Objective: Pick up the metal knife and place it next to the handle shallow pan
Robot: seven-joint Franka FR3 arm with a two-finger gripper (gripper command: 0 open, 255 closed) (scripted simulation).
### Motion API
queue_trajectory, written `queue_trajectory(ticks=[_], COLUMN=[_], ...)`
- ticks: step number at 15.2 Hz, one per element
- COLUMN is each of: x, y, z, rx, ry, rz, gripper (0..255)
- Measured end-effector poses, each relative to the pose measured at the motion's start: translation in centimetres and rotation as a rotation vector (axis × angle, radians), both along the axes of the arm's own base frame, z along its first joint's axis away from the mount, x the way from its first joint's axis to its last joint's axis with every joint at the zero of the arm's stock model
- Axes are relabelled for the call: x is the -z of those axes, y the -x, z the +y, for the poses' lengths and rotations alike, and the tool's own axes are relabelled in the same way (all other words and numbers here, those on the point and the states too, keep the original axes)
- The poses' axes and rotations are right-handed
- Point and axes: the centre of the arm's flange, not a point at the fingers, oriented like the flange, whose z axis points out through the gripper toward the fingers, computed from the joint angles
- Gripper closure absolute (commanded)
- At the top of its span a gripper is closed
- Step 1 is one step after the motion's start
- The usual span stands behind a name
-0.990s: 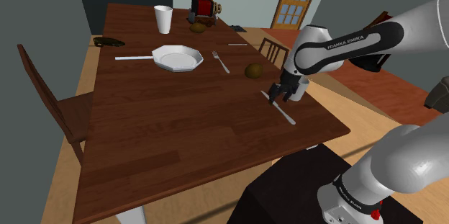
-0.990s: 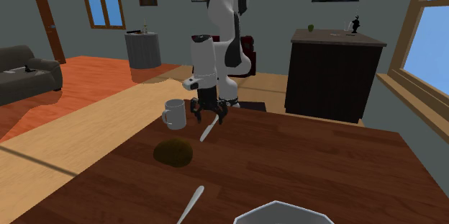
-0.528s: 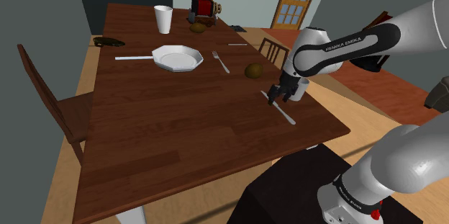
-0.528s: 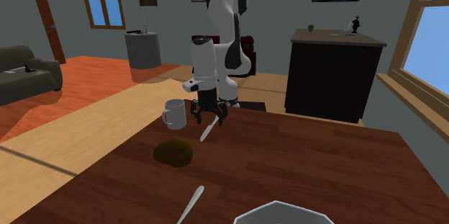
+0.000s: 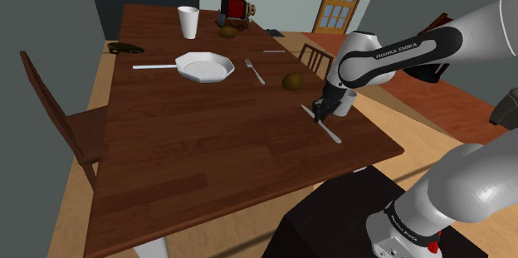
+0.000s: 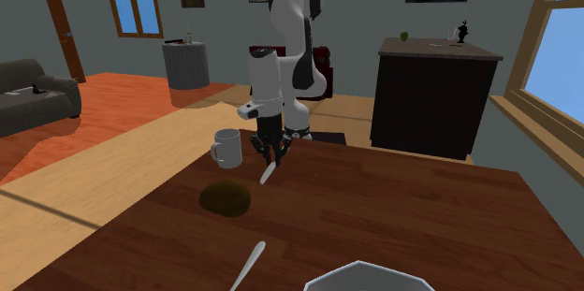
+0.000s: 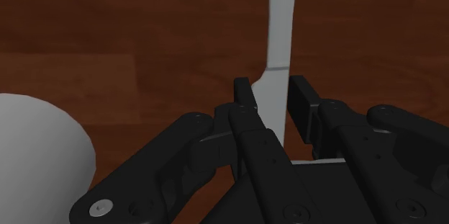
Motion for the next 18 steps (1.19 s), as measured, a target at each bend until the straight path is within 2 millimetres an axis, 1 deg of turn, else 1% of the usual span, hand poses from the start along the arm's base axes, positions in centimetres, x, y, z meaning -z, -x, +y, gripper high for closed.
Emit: queue_trajectory(ticks=[3, 6, 18], x=[0.0, -1.0, -7.3], y=[0.0, 0.0, -0.1], z=[0.0, 0.0, 0.1], rx=[0.0, -0.001, -0.001], ry=[0.0, 0.0, 0.0], rz=[0.001, 0.001, 0.001], gripper=[255, 255, 255])
